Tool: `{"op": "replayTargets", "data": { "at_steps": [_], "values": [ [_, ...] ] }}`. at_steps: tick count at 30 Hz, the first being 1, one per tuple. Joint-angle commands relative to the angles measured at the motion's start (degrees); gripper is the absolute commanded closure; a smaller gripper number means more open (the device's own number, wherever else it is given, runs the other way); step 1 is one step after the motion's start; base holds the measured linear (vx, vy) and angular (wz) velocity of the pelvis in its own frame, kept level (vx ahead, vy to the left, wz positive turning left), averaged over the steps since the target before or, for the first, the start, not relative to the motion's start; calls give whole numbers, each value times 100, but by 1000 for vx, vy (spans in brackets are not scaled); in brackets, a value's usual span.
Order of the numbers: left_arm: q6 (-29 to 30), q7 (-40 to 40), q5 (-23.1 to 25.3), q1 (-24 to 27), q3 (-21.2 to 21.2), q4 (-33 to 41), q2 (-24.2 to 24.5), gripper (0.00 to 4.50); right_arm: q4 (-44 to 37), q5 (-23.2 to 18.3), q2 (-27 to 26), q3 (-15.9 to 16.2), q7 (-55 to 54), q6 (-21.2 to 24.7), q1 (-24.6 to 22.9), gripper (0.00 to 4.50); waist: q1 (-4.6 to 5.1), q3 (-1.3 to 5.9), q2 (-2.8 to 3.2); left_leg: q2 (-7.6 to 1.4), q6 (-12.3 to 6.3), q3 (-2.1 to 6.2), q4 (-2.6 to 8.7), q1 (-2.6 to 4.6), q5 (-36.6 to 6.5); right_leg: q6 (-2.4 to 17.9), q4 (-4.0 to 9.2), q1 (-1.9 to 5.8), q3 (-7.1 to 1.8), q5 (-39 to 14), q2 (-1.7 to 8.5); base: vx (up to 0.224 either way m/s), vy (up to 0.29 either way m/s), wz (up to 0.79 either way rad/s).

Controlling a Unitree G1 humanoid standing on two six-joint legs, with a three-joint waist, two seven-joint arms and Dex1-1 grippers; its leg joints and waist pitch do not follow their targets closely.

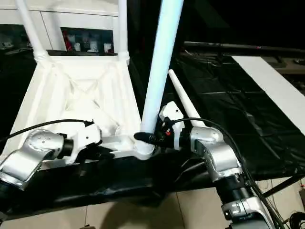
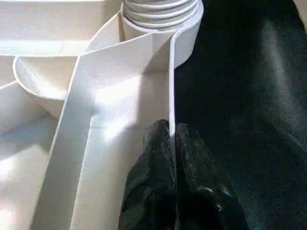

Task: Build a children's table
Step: Insert table leg to table base

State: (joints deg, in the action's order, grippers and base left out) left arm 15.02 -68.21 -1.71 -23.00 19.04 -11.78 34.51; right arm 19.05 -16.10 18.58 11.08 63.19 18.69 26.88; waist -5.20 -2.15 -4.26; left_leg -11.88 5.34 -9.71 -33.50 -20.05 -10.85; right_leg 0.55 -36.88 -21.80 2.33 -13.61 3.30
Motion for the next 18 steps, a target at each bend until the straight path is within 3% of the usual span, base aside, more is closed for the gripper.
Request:
{"op": "replayTargets", "data": {
  "at_steps": [1,8,18],
  "values": [
    [-187,-380,-239,-69,101,85,13,450,645,148,-4,496,420,138,-252,264,6,242,120,-146,24,24,416,36,-1104,1154,471,191,-248,-499,411,0,0,0],
    [-408,-742,-70,-191,240,-27,285,450,1197,395,-45,690,796,-309,-29,265,-6,259,103,-146,26,22,416,39,-1027,1292,435,213,-240,-155,414,0,0,0],
    [-521,-655,97,-312,178,-236,333,450,1682,879,-79,1043,1047,-1004,223,265,-17,222,83,-170,135,42,468,57,-1446,1127,511,168,-254,-1037,439,0,0,0]
  ]
}}
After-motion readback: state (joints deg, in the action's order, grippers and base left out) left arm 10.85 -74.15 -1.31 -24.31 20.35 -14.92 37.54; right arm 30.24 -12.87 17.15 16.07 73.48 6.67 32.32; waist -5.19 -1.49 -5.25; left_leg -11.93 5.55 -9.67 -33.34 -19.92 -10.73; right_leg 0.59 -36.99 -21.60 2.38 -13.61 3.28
